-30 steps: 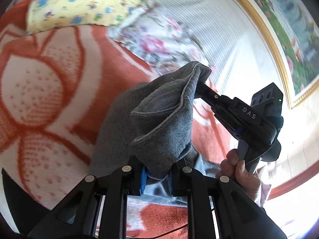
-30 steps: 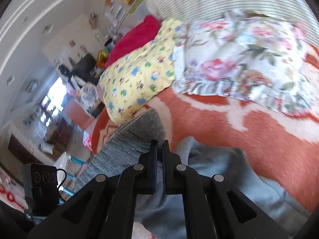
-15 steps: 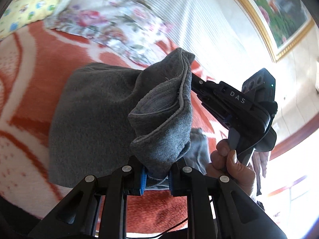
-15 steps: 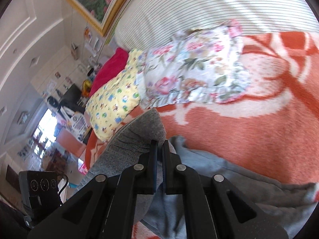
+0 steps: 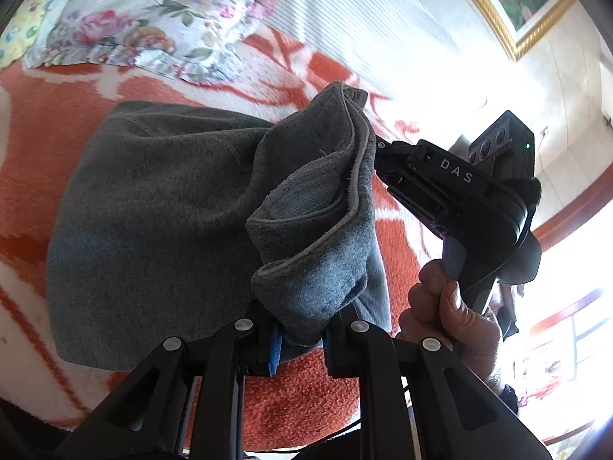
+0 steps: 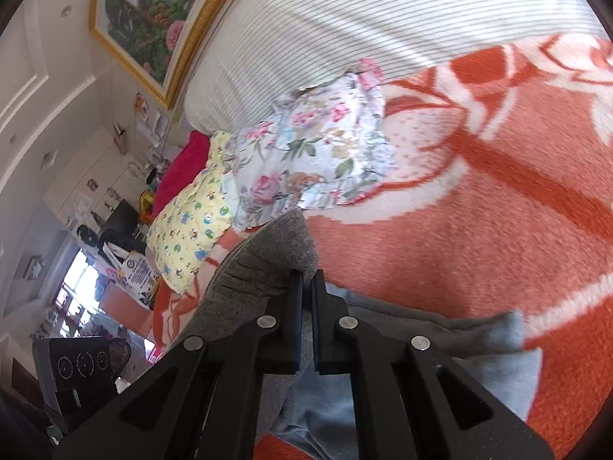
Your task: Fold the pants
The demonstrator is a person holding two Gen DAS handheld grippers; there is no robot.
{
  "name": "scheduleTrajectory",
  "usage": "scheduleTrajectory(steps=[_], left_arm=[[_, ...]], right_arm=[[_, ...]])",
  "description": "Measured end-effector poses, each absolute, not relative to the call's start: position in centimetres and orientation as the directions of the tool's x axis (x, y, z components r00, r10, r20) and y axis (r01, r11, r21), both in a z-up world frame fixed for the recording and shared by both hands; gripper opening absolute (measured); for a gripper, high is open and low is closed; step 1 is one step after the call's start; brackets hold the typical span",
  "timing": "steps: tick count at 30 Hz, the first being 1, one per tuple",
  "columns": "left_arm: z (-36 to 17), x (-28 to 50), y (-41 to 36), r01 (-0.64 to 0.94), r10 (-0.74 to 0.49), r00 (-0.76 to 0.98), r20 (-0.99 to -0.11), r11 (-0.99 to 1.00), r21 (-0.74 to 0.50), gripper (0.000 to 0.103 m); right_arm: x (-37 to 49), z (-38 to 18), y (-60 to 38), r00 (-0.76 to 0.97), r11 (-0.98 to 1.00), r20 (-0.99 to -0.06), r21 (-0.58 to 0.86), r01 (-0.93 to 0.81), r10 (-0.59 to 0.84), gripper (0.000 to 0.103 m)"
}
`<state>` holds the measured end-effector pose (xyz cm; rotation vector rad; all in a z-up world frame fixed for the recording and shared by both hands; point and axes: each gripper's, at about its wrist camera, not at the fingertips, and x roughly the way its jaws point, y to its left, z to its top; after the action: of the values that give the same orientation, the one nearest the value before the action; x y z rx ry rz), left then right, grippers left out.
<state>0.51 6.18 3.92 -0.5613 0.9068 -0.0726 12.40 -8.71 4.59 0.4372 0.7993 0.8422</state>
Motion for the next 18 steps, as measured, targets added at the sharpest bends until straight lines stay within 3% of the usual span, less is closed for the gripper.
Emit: scheduleTrajectory(steps=[18], left_arm=[[2.4, 4.0, 1.2, -0.11, -0.278, 0.563, -0.778, 0.908, -0.404, 0.016]], right_arm=[[13.1, 1.9, -14.9, 0.467, 0.62, -0.431, 0.671, -0.406, 0.772, 0.005]])
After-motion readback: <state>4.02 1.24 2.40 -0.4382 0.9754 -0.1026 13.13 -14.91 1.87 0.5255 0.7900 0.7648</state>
